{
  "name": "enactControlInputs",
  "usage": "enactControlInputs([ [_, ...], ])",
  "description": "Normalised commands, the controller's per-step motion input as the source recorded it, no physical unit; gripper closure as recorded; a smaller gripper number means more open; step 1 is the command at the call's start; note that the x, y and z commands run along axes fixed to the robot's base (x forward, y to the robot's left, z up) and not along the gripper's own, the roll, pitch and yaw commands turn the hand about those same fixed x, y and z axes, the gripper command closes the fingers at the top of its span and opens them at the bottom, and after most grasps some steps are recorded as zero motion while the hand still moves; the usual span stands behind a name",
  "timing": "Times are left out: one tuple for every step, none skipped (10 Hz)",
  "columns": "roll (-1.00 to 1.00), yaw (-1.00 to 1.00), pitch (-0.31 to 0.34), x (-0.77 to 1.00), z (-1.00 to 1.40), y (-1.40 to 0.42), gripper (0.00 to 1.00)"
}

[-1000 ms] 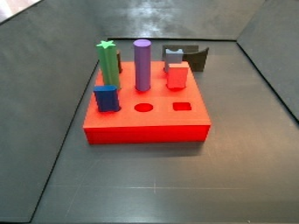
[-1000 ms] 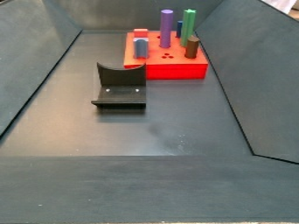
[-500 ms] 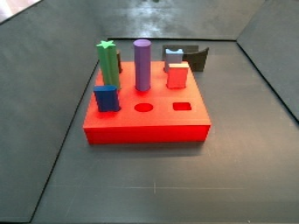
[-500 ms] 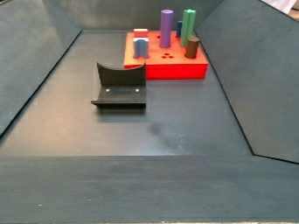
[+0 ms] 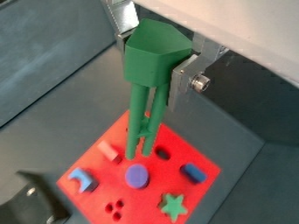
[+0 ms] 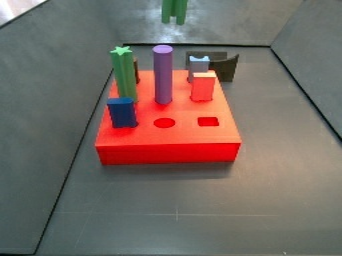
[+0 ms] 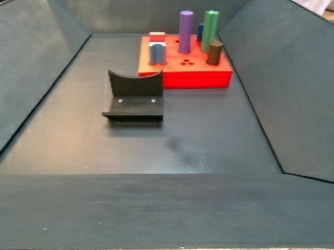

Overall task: Pick up the 3 prong object. Move up. Rotate the 3 prong object. Place the 3 prong object on the fixture. Regrasp the 3 prong object. Move to above the board. Insert the 3 prong object.
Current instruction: Move to above the board, then insert the 3 prong object.

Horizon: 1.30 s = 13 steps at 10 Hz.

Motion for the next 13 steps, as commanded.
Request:
enactControlInputs([
  [-0.53, -0.03, -0.227, -0.11, 0.0, 0.05, 1.0],
  [-0.36, -0.03, -0.164, -0.09, 0.0, 0.04, 1.0],
  [-0.24, -0.02, -0.107, -0.06, 0.0, 0.03, 1.0],
  [-0.39, 0.32, 0.0, 0.0, -0.04, 0.51, 1.0],
  [-0.39, 0.26, 0.0, 0.0, 0.0, 0.58, 1.0],
  [-0.41, 0.17, 0.0, 0.07, 0.0, 0.65, 1.0],
  [-0.45, 0.21, 0.0, 0.0, -0.05, 0.61, 1.0],
  [-0.49, 0.08, 0.0, 0.07, -0.09, 0.69, 1.0],
  [-0.47, 0.0, -0.001, 0.03, -0.11, 0.7, 1.0],
  [-0.46, -0.12, -0.01, 0.01, -0.18, 0.52, 1.0],
  [-0.48, -0.21, -0.03, 0.05, -0.18, 0.41, 1.0],
  [-0.38, -0.37, -0.044, 0.0, -0.17, 0.31, 1.0],
  [-0.22, -0.6, -0.02, 0.02, -0.14, 0.19, 1.0],
])
